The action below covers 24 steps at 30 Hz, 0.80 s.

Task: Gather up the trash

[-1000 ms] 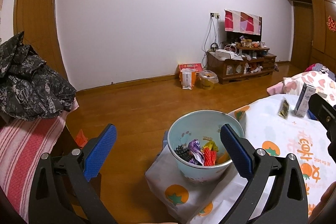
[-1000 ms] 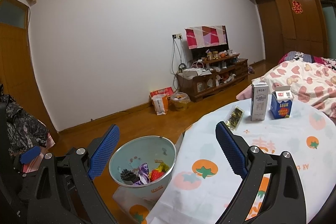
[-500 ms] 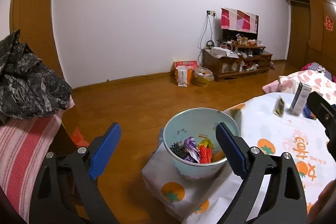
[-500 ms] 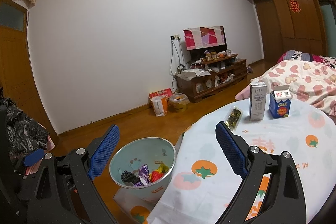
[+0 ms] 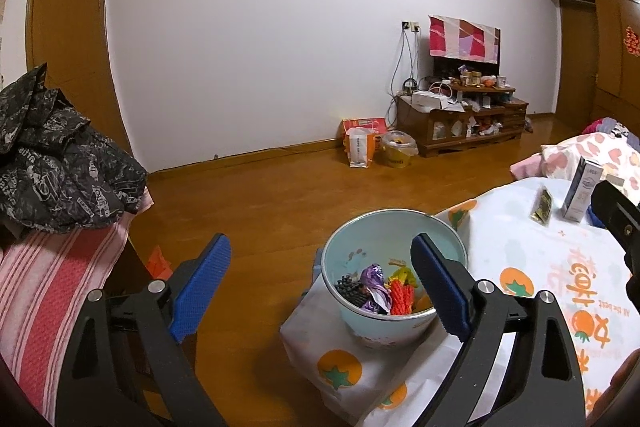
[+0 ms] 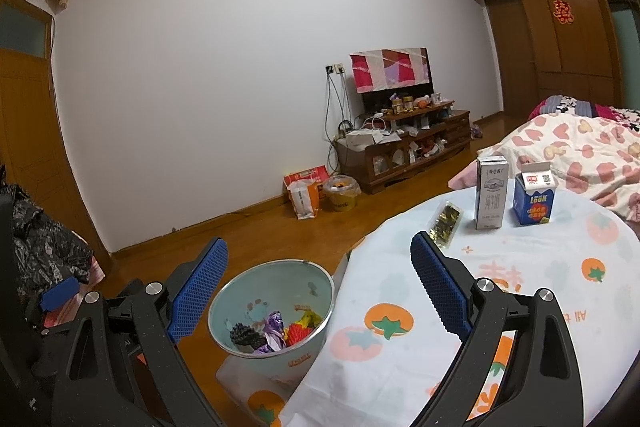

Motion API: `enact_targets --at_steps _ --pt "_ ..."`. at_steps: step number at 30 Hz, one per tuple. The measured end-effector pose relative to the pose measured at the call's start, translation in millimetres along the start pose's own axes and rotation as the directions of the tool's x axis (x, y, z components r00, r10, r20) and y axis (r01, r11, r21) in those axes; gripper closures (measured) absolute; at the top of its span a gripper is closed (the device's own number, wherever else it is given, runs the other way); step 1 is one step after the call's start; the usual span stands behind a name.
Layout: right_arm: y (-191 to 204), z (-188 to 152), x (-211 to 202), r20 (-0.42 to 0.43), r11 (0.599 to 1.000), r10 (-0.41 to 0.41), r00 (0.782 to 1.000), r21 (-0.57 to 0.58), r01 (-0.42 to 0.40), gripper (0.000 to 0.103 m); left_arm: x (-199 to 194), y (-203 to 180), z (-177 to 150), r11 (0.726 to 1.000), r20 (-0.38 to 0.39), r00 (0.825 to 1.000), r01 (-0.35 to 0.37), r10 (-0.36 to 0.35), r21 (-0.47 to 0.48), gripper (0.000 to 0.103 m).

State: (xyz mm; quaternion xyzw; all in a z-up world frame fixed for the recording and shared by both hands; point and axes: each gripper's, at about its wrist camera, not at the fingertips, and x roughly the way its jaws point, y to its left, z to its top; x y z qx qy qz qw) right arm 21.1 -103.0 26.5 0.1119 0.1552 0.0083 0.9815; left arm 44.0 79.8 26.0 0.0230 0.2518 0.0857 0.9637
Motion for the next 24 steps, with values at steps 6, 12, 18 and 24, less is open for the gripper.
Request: enact_targets --at_steps 6,12,18,24 --pt "0.3 0.1 0.0 0.002 1.0 -0.001 1.0 0.0 0.001 0.012 -6.2 -0.1 1.8 1.0 0.021 1.0 0.019 -0.019 -0.003 0.013" --pt "1.9 1.0 -0.3 0.007 1.0 -0.001 1.0 -0.004 0.001 0.012 -9.1 0.0 4.4 1.0 0.031 0.999 0.028 -0.027 -0.007 0.013" --pt "0.8 2.4 -0.6 0.014 1.0 -0.005 1.0 0.005 0.005 0.012 -12.1 0.6 6.9 1.0 0.064 0.998 0.026 -0.025 -0.005 0.008" --pt "-0.8 3.2 -0.3 0.01 1.0 -0.003 1.0 0.009 0.002 0.012 -8.9 0.6 6.7 0.999 0.057 0.998 0.034 -0.033 -0.008 0.007"
